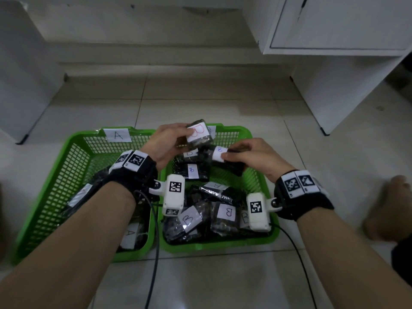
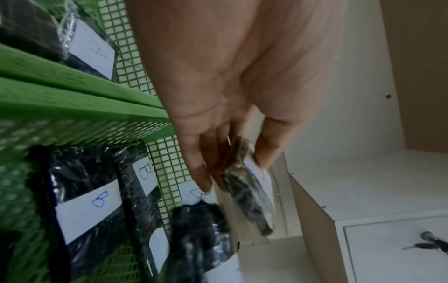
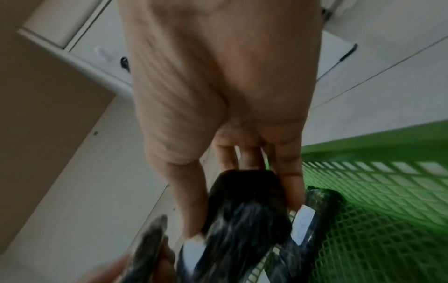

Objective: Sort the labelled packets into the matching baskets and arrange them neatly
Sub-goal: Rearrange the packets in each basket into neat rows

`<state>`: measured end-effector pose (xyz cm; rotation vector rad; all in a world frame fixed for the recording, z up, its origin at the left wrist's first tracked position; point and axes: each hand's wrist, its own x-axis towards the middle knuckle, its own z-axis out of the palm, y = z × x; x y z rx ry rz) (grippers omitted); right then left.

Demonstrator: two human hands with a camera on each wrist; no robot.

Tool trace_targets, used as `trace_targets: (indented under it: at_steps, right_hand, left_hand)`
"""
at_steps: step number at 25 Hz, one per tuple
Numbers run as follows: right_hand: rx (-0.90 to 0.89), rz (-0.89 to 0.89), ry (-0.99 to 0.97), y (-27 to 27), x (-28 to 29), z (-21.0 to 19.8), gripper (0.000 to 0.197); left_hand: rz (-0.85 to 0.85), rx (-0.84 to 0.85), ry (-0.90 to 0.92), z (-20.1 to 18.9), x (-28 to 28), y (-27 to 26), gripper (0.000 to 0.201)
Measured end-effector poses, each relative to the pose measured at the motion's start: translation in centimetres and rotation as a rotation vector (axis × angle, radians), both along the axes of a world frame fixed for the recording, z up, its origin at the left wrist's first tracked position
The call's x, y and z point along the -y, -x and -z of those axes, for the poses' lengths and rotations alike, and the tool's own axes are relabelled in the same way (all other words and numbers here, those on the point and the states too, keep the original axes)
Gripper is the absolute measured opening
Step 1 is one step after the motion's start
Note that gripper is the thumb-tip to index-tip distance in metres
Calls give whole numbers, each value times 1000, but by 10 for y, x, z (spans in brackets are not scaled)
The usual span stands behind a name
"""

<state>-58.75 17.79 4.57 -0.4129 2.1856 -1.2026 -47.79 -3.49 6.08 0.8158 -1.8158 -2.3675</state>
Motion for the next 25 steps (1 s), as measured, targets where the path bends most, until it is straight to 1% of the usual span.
trace_targets:
  at_steps: [2,3,5,6,7,8,9,10,12,13,14,15,16,18,20,23,25]
  right_hand:
    - [10,-214,-83,-19,12,-2,32]
    - [-15,-295,-115,-29,17,0,31]
    - [-125,-401,-191,-47,25,6,36]
    - [-156,-416,-220,-52,27,8,39]
    - [-160,-393,-230,-53,27,12,38]
    - [-168,-348,-225,-51,25,14,36]
    - [-213,-310,-237,-46,23,18,35]
    - [-271,-303,-296,-40,20,21,32]
    - [-305,-401,-487,-34,14,22,22]
    - [-268,-462,-571,-35,12,24,29]
    - [-232,-489,-605,-36,10,25,40]
    - [-220,-465,-584,-36,8,26,49]
    - [-236,-407,-526,-35,7,24,52]
    - [-262,-254,-398,-25,5,21,48]
    - [-201,-79,-263,-14,1,12,49]
    - [-112,177,-13,1,-8,-3,49]
    - [-126,230,55,10,-8,-8,42]
  left_hand:
    - [43,25,110,-4,-1,-1,27]
    - [46,50,175,-5,-1,-1,26]
    - [61,120,275,-3,-2,-3,27]
    - [100,167,311,0,-5,-5,28]
    - [155,218,331,5,-9,-7,28]
    - [213,266,335,9,-14,-9,27]
    - [256,308,339,14,-19,-11,25]
    - [278,339,354,17,-23,-12,23]
    - [284,378,393,18,-25,-11,15]
    - [277,392,403,16,-24,-10,9]
    - [269,398,410,14,-24,-9,5]
    - [258,400,421,13,-23,-8,6]
    - [253,404,441,13,-22,-8,7]
    - [268,421,536,15,-20,-8,15]
    - [292,437,619,22,-16,-8,21]
    - [263,436,555,27,-12,-7,17]
    - [246,445,531,28,-10,-5,19]
